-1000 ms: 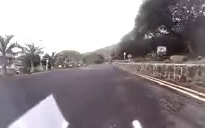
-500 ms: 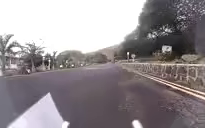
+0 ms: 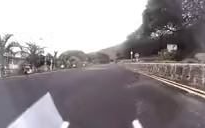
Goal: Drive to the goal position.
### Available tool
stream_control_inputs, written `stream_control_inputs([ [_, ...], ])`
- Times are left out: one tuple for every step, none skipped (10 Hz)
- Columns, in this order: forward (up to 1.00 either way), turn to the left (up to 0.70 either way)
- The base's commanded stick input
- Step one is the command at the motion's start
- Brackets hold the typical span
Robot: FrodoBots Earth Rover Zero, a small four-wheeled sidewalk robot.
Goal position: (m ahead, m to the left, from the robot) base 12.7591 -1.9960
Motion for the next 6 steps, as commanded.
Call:
stream_control_inputs([
  [1.0,0.0],
  [1.0,0.0],
  [1.0,0.0],
  [1.0,0.0],
  [1.0,0.0],
  [1.0,0.0],
])
